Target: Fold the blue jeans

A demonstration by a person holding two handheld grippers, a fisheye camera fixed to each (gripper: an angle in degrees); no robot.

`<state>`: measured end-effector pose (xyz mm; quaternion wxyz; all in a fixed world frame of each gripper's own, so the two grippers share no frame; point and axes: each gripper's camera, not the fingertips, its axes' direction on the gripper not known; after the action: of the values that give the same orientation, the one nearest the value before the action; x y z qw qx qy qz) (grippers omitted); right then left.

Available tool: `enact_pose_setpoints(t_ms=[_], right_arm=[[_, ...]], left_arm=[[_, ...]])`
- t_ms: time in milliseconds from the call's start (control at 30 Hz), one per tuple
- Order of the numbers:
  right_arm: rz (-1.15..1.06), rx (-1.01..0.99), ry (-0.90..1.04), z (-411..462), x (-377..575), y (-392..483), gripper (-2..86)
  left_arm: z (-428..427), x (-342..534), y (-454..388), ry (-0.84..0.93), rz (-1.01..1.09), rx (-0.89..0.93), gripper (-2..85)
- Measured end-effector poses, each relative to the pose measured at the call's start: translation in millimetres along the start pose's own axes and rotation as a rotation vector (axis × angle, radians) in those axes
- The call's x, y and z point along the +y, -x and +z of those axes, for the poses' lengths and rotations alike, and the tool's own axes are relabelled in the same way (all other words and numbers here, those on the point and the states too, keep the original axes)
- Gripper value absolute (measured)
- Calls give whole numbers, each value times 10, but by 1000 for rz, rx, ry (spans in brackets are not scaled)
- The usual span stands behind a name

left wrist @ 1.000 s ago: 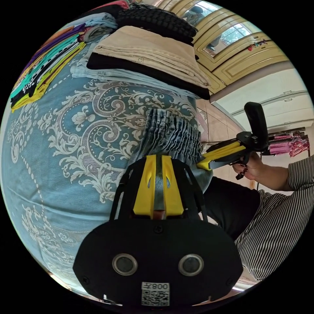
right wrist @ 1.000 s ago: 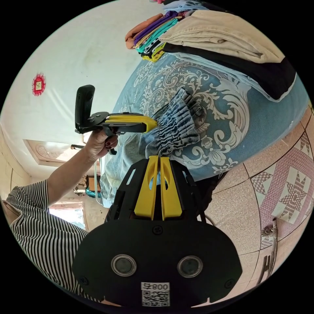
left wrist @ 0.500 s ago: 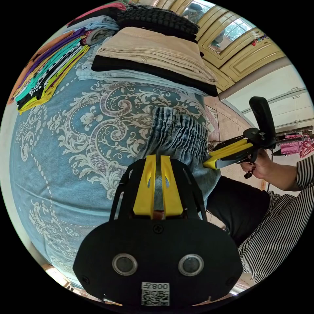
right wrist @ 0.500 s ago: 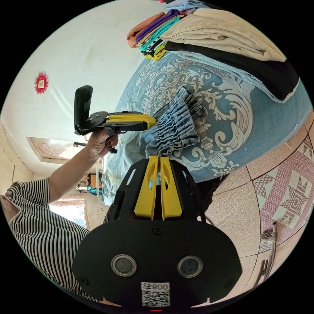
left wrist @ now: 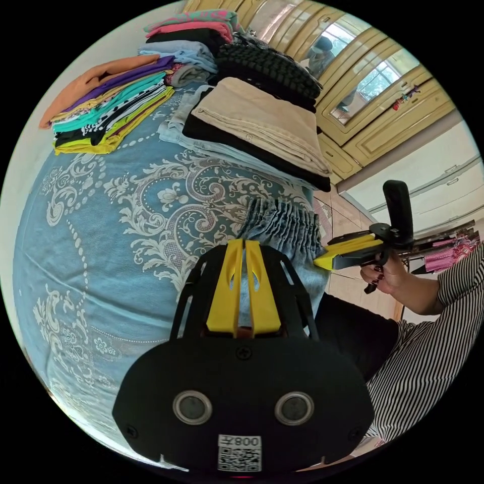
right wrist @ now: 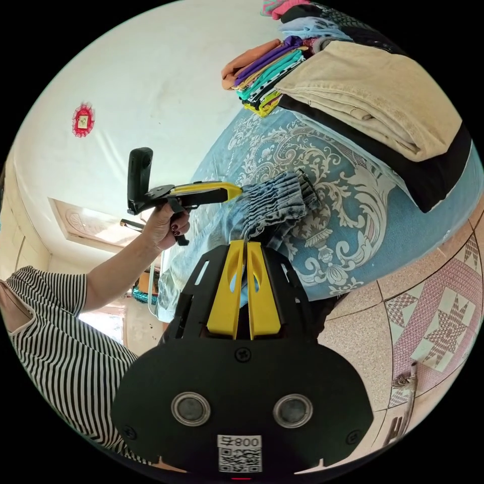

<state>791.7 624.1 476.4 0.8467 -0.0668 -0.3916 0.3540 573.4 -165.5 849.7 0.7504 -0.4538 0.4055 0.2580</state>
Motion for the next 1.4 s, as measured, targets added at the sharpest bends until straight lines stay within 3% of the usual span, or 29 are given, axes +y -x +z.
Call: enact_pose_setpoints(t_ms=[267,600,833,1000,1133,1233,1333,1400], right_arm=[[-7,20,-15,43,-21,10,4],[51,75,26,447,-39,-129,5],[64,34,24,623,-4,-5,6],[94,25,-34,649,76,91,4],[-1,142,-87,721,58,439,1],[-94,161,-24,1077,-54,701,1],[-165,383,112,1636,-133,866,0],[-207,411,107,1818,-116,960,0]], left_arm=[[-141,128,9,-54,-7,-18,5],[157,339,47,54,-34,-101,7],[-242,841,60,-99,-123,-159,5],[-451,1318,-25,-144,-111,-72,2],[-382,1695,-62,-91,-142,-81,2],[-234,1893,10,-24,-189,-80,2],[-311,2099,35,-31,-205,-73,1],[-435,2265,16,-42,-224,-119,1]])
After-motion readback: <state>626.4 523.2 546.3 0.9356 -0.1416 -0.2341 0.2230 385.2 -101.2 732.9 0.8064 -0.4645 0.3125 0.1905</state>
